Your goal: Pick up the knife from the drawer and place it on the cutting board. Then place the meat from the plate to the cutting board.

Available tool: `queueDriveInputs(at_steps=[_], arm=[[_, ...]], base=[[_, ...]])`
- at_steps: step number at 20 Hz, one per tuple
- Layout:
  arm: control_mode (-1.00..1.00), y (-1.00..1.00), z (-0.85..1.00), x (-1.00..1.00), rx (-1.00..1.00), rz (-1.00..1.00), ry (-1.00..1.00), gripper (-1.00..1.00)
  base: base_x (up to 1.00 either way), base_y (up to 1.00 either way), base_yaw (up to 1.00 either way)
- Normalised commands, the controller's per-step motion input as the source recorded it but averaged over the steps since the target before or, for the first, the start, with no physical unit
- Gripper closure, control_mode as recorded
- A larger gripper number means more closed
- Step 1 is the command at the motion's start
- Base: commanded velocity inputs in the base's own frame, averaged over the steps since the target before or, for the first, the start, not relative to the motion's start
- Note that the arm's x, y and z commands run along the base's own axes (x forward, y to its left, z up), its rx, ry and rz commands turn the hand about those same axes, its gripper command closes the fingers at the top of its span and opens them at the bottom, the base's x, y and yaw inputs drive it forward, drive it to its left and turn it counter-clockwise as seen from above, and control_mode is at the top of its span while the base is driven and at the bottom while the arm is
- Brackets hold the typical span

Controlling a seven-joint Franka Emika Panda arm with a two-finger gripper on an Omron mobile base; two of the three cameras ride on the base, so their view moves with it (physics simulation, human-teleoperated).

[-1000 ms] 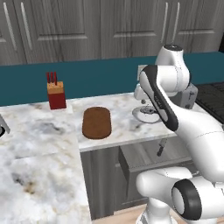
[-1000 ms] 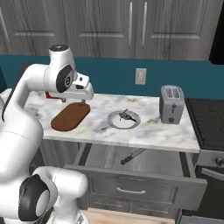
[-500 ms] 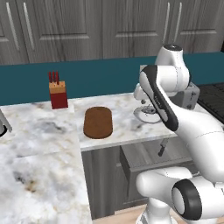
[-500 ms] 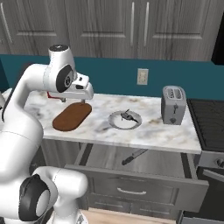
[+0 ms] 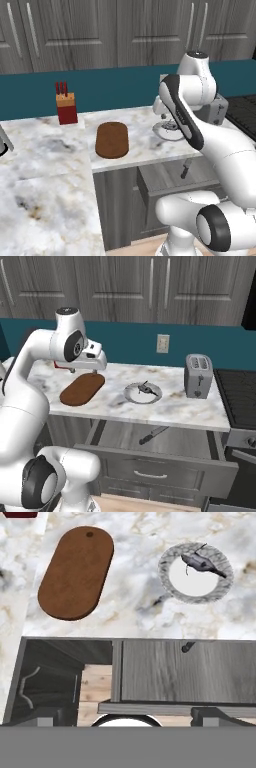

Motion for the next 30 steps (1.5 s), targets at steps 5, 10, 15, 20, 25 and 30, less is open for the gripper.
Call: queueDriveInputs(at_steps=[5,10,15,20,25,30], arm=[[-1.00,-0.13,-0.41,-0.07,-0.01,-0.01,0.04,-1.00],[-1.00,-0.41,-0.42,-0.26,0.00,-0.01,0.02,-1.00],[-1.00,-0.46,-0.34,-0.21,0.00,0.00,0.03,-1.00],[-1.00,-0.20,-0.50,-0.03,-0.07,0.00,0.10,-1.00],[-1.00,0.00,-0.58,0.00,-0.12,0.00,0.05,-1.00],[-1.00,0.00,-0.45,0.03,-0.07,0.03,0.01,-1.00]], base=[[0.00,0.00,0.00],[0.00,0.00,0.00],[0.00,0.00,0.00],[0.00,0.00,0.00],[0.00,0.00,0.00],[0.00,0.00,0.00]])
